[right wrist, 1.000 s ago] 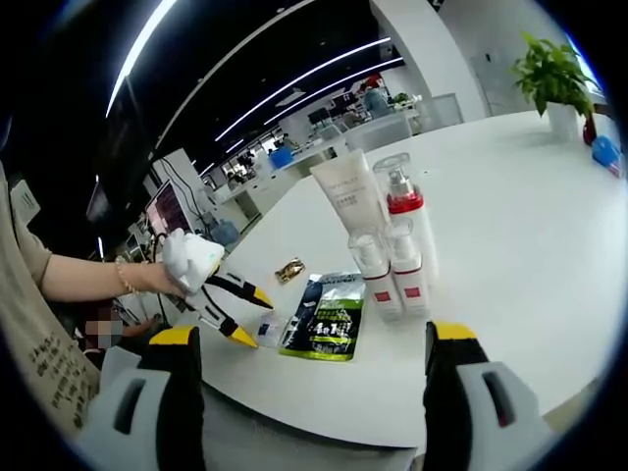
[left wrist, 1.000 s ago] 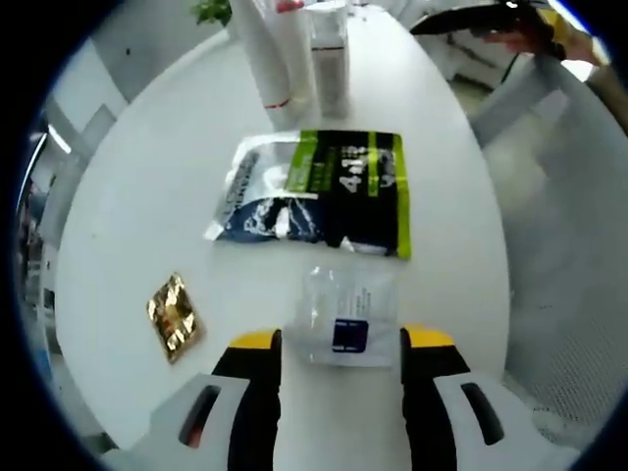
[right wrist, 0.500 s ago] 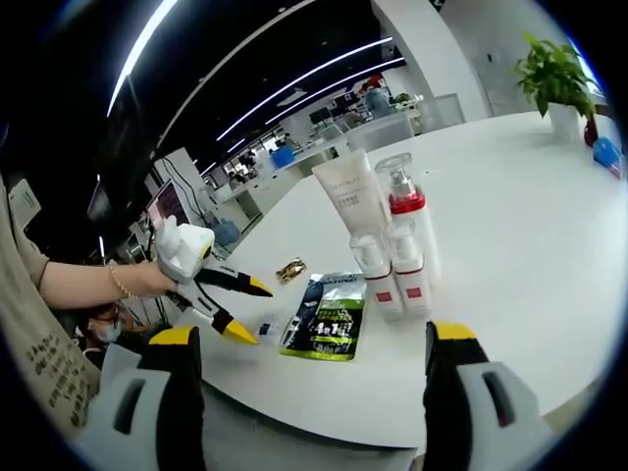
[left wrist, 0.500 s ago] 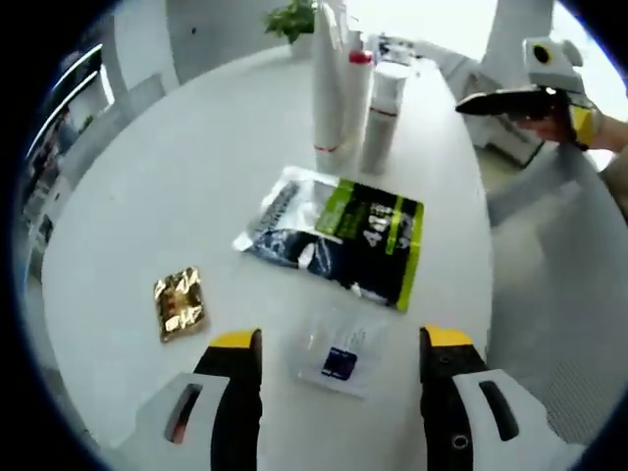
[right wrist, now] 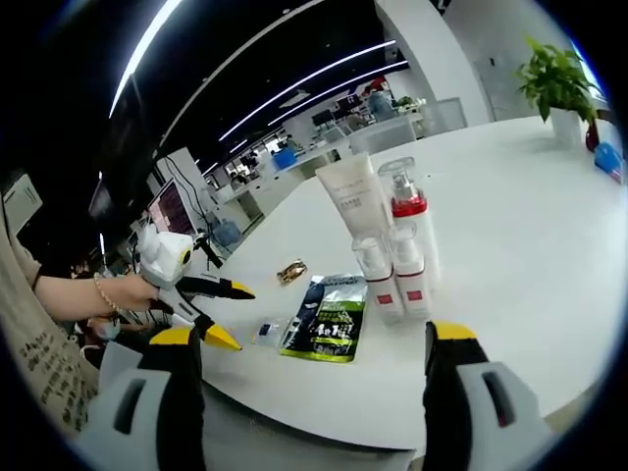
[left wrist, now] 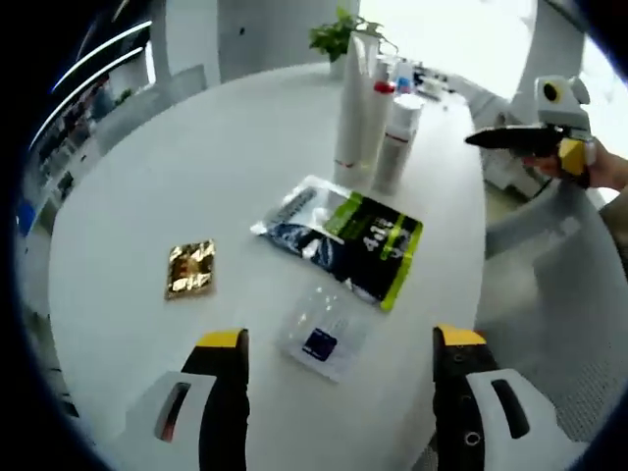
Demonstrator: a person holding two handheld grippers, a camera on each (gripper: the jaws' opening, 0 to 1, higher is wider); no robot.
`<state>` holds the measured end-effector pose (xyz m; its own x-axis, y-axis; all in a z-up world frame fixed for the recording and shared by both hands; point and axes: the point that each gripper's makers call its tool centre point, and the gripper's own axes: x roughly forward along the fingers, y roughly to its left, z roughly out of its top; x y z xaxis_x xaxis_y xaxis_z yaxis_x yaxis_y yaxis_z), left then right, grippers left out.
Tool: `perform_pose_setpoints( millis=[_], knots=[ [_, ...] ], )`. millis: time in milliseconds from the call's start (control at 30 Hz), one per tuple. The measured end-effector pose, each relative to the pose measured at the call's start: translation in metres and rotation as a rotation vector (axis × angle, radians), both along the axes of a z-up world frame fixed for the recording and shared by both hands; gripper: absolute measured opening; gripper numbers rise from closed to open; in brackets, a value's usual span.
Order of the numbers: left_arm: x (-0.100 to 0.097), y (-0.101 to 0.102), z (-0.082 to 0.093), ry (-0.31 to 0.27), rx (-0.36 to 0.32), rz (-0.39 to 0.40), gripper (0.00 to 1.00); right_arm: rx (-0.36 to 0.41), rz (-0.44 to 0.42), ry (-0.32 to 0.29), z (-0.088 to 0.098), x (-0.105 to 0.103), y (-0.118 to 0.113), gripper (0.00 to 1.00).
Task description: Arrange the skincare products in the storage area until every visible bottle or jar stands upright without overlapping.
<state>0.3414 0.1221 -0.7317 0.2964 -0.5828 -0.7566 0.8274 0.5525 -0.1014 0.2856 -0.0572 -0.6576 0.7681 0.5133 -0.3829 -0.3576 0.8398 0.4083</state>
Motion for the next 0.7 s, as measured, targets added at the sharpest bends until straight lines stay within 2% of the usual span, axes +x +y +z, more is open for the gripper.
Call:
perform_pose_setpoints(
  millis=[67, 167, 300, 700],
  knots=[
    [-0.002, 0.000, 0.006, -0.011, -0.036, 0.035, 0.82, 0.004, -0.005, -0.007, 0.001, 0.000, -0.001, 0.94],
    [-0.008, 0.001, 0.014, -0.020, -0.074, 0.060, 0.82, 0.004, -0.009, -0.012, 0.002, 0.001, -0.002, 0.94],
    [-0.013, 0.007, 0.021, -0.049, -0.103, 0.104, 0.85, -0.002, -0.007, -0.023, 0.003, 0.000, 0.000, 0.94],
    [-0.033, 0.034, 0.033, -0.080, -0.142, 0.211, 0.88, -0.013, 0.016, -0.041, 0.006, -0.002, 0.004, 0.95]
  ],
)
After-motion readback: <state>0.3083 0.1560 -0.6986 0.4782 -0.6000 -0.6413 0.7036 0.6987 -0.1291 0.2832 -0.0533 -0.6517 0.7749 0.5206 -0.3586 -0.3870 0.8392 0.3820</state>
